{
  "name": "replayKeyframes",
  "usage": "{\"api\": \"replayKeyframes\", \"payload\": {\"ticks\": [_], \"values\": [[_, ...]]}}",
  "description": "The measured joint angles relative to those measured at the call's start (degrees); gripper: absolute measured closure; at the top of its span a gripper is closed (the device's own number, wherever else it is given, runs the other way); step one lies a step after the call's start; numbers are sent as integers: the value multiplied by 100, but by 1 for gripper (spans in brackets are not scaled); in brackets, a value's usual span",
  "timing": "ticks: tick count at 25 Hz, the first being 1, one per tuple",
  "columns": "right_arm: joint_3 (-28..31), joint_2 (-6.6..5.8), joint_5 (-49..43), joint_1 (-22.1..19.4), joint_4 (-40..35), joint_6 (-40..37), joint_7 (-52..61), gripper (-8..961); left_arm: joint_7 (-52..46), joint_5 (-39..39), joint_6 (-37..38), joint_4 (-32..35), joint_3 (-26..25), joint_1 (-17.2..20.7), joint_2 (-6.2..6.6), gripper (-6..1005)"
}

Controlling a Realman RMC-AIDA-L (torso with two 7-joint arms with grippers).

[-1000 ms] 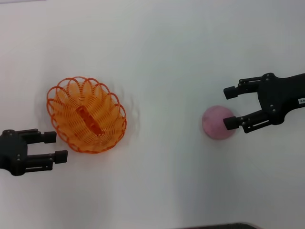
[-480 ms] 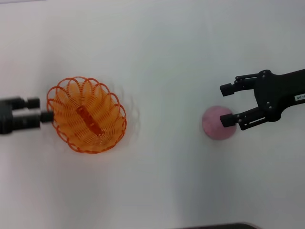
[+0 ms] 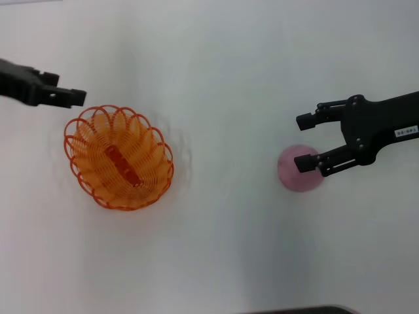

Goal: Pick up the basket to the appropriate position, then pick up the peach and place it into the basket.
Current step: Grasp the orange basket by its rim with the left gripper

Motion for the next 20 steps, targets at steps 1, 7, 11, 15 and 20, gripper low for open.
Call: {"api": "replayKeyframes", "payload": {"ticks": [1, 7, 11, 15, 20], "values": [[0, 10, -17, 9, 0, 5, -11, 29, -131, 215, -198, -26, 231, -141, -8, 250], [-7, 82, -47, 77, 0, 84, -42, 29, -656, 1527, -1378, -655, 1300, -746, -199, 249], [-10, 105, -49, 93, 3, 138, -53, 29, -712, 2177, -1879, -1446, 1450, -1097, -330, 249], [-38, 126, -49, 135, 44, 239, -54, 29, -718, 2399, -2058, -1677, 1472, -1197, -398, 249], [-161, 164, -49, 170, 54, 416, -56, 29, -720, 2426, -2015, -1627, 1484, -1173, -427, 517]]}}
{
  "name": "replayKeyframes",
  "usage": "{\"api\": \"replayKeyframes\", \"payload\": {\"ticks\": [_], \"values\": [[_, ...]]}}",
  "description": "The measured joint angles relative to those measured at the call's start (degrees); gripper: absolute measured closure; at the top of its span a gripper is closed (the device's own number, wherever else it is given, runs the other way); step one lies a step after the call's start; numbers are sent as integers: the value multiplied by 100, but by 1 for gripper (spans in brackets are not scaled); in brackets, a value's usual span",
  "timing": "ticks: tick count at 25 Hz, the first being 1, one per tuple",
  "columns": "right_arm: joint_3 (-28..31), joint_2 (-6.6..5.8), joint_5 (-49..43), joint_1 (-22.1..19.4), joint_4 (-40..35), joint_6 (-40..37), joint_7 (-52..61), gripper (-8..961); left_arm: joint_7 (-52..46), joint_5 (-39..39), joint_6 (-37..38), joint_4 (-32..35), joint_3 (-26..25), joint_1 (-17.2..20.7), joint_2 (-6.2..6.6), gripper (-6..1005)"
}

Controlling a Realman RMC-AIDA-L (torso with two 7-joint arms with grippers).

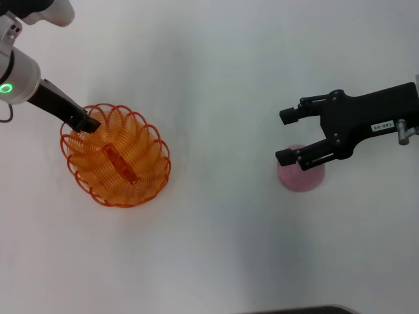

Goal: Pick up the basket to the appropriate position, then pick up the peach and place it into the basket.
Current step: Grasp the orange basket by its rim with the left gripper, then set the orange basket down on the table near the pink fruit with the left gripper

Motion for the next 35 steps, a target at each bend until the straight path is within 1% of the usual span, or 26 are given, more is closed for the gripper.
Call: {"api": "replayKeyframes", "payload": {"ticks": [3, 7, 9, 10, 12, 14, 16, 17, 19, 21, 23, 25, 28, 29, 30, 33, 35], "values": [[-50, 9, -4, 43, 19, 60, -1, 29, -1, -3, 37, 10, -42, 16, -5, 665], [-70, 8, -7, 81, 25, 111, -2, 29, -3, -45, 224, 119, -182, 34, -8, 752], [-70, 13, -8, 99, 26, 115, -2, 28, -4, -80, 381, 205, -384, 34, -9, 795], [-70, 17, -8, 106, 26, 118, -2, 28, -2, -110, 454, 243, -482, 34, -7, 800], [-70, 24, -9, 112, 26, 129, -2, 28, -2, -242, 662, 319, -800, 33, 29, 809], [-70, 32, -9, 119, 26, 143, -2, 28, -29, -383, 867, 342, -1285, 23, 97, 819], [-68, 37, -9, 123, 26, 172, -2, 28, -180, -552, 1049, 328, -1878, 22, 206, 829], [-69, 42, -8, 124, 26, 181, -2, 28, -278, -611, 1093, 319, -2062, 37, 246, 834], [-68, 49, -9, 124, 26, 202, -2, 28, -589, -799, 1158, 317, -2371, 145, 326, 843], [-68, 58, -9, 125, 26, 222, -2, 28, -836, -981, 1186, 378, -2497, 323, 350, 864], [-68, 63, -9, 125, 26, 246, -2, 29, -1039, -1113, 1167, 474, -2518, 510, 325, 896], [-68, 67, -8, 125, 26, 263, -2, 30, -1272, -1198, 1050, 598, -2530, 762, 225, 928], [-68, 81, -8, 125, 26, 317, -9, 31, -1470, -1251, 755, 857, -2533, 1147, -47, 924], [-68, 91, -8, 125, 26, 339, -24, 31, -1518, -1265, 670, 927, -2518, 1266, -127, 923], [-68, 98, -8, 125, 26, 356, -37, 32, -1574, -1337, 561, 951, -2496, 1392, -180, 922], [-68, 119, -7, 124, 24, 396, -64, 33, -1616, -1783, 454, 786, -2453, 1662, -187, 918], [-68, 119, -8, 129, 15, 415, -64, 35, -1564, -2117, 452, 707, -2451, 1851, -170, 889]]}}
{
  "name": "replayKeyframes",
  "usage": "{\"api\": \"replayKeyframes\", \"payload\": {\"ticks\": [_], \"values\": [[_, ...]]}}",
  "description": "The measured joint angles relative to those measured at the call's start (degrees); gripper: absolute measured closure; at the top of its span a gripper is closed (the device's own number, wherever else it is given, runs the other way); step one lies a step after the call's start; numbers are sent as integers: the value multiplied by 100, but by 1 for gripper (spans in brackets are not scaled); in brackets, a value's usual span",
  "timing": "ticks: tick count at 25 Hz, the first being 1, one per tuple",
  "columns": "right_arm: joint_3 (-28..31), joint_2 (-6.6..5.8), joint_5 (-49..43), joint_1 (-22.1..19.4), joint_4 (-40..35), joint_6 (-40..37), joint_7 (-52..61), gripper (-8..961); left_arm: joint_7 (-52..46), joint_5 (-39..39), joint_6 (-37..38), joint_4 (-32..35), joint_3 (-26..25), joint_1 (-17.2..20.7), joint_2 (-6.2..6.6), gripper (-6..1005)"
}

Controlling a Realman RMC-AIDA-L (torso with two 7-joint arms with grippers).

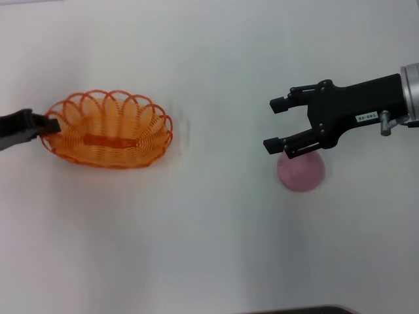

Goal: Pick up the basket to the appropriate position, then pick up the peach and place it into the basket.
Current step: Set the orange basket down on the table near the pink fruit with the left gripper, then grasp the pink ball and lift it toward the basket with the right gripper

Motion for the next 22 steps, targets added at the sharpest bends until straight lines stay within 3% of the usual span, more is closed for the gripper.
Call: {"api": "replayKeyframes", "payload": {"ticks": [5, 15, 20, 22], "values": [[0, 7, 0, 44, 4, 57, -1, 39, 60, -214, 281, 92, 2, 240, 14, 813], [121, 30, 90, 75, -26, 86, 52, 40, 483, -229, 458, 189, -102, 305, 56, 622], [527, 23, 383, 111, -42, 92, 348, 40, 1523, -541, 491, 649, -644, 514, 35, 394], [609, -33, 566, 153, -59, 40, 689, 40, 2165, -978, 709, 739, -864, 666, 28, 374]]}}
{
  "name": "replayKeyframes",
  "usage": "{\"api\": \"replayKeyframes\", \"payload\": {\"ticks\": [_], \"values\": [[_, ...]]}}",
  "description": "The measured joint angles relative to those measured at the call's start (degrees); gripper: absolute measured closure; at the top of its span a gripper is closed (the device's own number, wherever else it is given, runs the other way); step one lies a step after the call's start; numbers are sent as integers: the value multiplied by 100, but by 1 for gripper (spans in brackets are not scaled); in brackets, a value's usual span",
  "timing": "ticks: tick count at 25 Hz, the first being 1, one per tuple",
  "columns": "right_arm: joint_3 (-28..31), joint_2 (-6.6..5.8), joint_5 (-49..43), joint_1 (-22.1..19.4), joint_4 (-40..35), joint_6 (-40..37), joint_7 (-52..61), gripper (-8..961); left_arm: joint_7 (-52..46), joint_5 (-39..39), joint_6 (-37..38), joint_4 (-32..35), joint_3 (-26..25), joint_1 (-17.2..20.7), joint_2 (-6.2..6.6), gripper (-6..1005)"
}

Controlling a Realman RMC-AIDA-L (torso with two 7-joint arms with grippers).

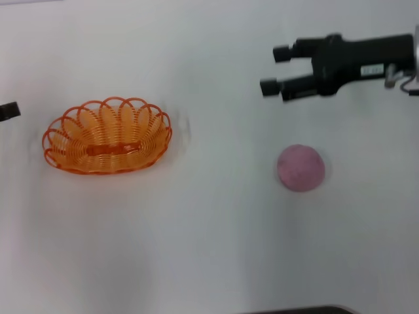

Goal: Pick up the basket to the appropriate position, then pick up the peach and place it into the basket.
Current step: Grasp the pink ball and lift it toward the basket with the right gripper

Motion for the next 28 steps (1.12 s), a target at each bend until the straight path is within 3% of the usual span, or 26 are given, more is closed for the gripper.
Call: {"api": "replayKeyframes", "payload": {"ticks": [4, 6, 9, 14, 20, 24, 28], "values": [[-60, -133, 15, 165, -269, -33, 993, 40, 1712, -821, 1148, -18, -224, 303, 17, 347], [-203, -177, -343, 293, -555, -58, 1477, 40, 2632, -854, 1799, -32, -250, 428, 13, 356], [-541, -172, -1167, 458, -1206, -339, 1968, 41, 3345, -733, 2181, -89, -232, 564, -2, 356], [-959, -21, -2352, 830, -1742, -1179, 2242, 41, 3636, -233, 2305, -370, -208, 654, -1, 355], [-1822, 210, -3313, 1100, -1615, -821, 2692, 40, 3753, 232, 2221, -819, -48, 587, -1, 355], [-2749, 246, -3389, 1090, -1416, -378, 3074, 55, 3730, 258, 2114, -931, -39, 581, -1, 351], [-3204, 249, -3395, 1103, -1197, -293, 3136, 87, 3697, 261, 2102, -943, -47, 581, -1, 345]]}}
